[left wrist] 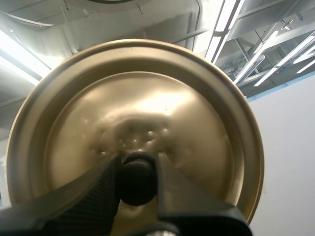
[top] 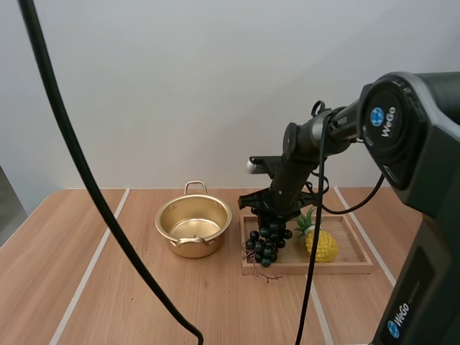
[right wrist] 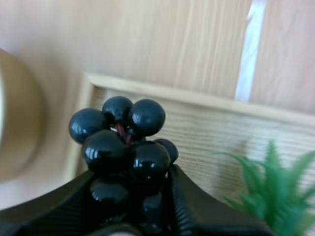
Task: Open the pot, put the grape inside, and close it
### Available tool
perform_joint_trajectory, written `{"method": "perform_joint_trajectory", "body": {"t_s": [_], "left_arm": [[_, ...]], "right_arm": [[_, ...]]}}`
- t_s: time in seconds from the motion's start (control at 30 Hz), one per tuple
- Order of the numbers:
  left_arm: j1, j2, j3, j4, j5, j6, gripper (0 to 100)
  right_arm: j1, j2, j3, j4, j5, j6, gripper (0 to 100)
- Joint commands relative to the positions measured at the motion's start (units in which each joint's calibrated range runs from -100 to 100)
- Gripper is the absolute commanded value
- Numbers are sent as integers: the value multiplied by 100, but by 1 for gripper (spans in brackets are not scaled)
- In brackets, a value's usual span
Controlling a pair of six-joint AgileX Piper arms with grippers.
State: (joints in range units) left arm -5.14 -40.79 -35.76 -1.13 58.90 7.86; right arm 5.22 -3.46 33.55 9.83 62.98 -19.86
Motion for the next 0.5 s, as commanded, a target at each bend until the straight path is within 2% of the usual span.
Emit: {"method": "perform_joint_trajectory", "body": {"t_s": [0.0,0.23,0.47], "left_arm": [[-12,15,-32,-35,-316,-28,0],[-12,15,-32,-35,-699,-28,0],[-12,3,-110,13,-977,-28,0]], "right_arm": [[-5,-620,-74,-63,175,-61,0],[-5,-1516,-157,-63,197,-135,0],[-5,-2074,-796,-15,366,-288,0]]}}
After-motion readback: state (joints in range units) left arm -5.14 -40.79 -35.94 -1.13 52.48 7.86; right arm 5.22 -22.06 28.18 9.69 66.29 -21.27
